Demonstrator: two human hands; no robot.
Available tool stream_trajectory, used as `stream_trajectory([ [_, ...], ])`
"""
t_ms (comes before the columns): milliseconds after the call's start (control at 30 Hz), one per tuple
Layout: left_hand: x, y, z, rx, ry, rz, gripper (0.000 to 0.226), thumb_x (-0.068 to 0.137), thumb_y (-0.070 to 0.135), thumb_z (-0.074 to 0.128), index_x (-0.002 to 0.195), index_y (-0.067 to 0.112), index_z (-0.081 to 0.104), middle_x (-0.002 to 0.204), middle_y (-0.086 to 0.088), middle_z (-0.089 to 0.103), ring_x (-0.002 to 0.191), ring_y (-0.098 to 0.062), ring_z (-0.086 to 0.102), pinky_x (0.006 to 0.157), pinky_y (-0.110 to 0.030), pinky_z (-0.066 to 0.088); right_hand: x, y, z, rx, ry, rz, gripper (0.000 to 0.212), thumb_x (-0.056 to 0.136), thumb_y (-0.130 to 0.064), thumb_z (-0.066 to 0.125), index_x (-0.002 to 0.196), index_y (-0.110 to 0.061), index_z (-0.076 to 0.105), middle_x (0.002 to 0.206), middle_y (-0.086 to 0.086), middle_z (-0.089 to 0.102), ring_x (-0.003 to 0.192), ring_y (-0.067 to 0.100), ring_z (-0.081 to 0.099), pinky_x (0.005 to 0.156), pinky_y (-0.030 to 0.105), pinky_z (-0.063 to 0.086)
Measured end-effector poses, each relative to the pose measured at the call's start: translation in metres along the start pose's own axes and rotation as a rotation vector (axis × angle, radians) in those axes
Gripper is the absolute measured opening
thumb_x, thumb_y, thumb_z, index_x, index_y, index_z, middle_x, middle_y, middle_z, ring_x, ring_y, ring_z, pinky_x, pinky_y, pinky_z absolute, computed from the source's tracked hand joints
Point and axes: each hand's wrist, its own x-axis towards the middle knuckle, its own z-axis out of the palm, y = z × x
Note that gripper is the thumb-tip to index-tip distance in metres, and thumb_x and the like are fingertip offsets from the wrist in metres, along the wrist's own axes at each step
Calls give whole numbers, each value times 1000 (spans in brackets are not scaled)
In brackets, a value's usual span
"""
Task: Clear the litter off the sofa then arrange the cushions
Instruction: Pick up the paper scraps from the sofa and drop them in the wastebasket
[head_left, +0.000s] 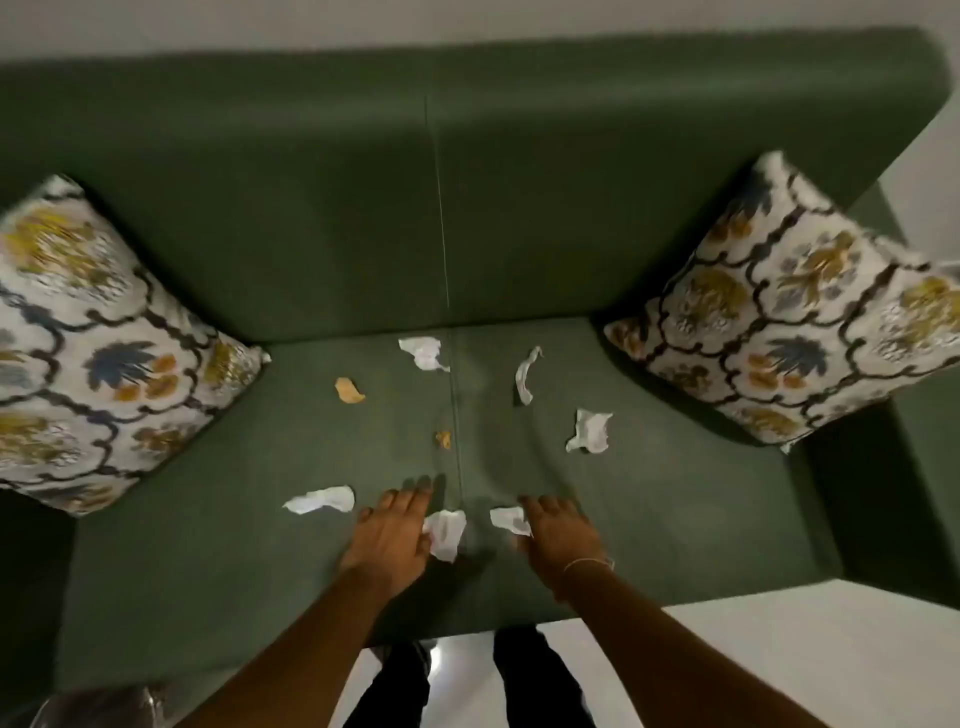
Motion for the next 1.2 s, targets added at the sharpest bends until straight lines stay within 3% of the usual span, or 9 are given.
stream_trajectory([
  [133,28,-7,61,30,54,-31,67,90,50,48,147,29,21,154,-1,33,140,-24,30,113,-40,32,40,5,51,-2,33,22,56,92,-39,53,144,-28,32,145,5,44,133,30,39,110,49,35],
  [267,47,-6,103,47,127,-74,64,82,56,57,138,30,38,139,-4,44,123,-26,43,92,-37,48,60,20,87,-123,196,29,45,94,-30,53,138,-29,43,139,4,49,126,32,43,104,48,37],
  [433,53,-6,115,23,289,-80,40,75,35,74,111,22,62,113,-8,59,99,-29,55,72,-37,51,67,32,91,-152,370,-23,30,80,-26,72,109,-26,71,114,3,67,105,34,58,89,47,44],
  [533,57,-8,102,-82,313,-65,16,82,20,67,98,19,70,99,-7,66,91,-29,60,67,-36,48,73,31,77,-112,377,-34,20,79,-28,70,97,-24,75,105,2,71,97,33,58,83,43,43],
  [600,56,-13,93,-244,331,-88,17,85,16,63,97,18,74,95,-6,70,90,-29,60,69,-35,46,76,33,64,-42,432,-42,14,78,-27,71,89,-21,77,101,2,73,94,33,60,79,41,43],
  [800,45,-59,44,-370,689,-241,17,77,13,73,89,24,78,108,0,69,102,-26,52,87,-38,46,90,69,2,40,656,9,18,74,-18,77,91,-24,77,129,13,64,123,45,50,101,53,43],
  [900,46,-99,32,-291,620,-345,19,77,13,73,91,24,79,121,-7,66,111,-34,52,93,-43,44,105,95,-20,-33,599,128,17,79,-29,73,96,-33,74,154,11,36,141,42,26,114,58,23],
  [1000,50,-124,34,-281,546,-447,18,75,12,75,91,21,79,128,-14,62,118,-40,49,96,-47,45,122,109,-25,-76,513,126,18,82,-32,69,99,-35,73,161,6,20,147,37,13,116,52,11],
  [1200,54,-134,49,-364,481,-620,19,76,16,72,92,25,78,130,-3,60,102,-34,63,83,-41,50,131,110,-3,-7,518,117,32,79,-14,74,109,-24,71,132,12,57,122,35,48,101,43,44],
])
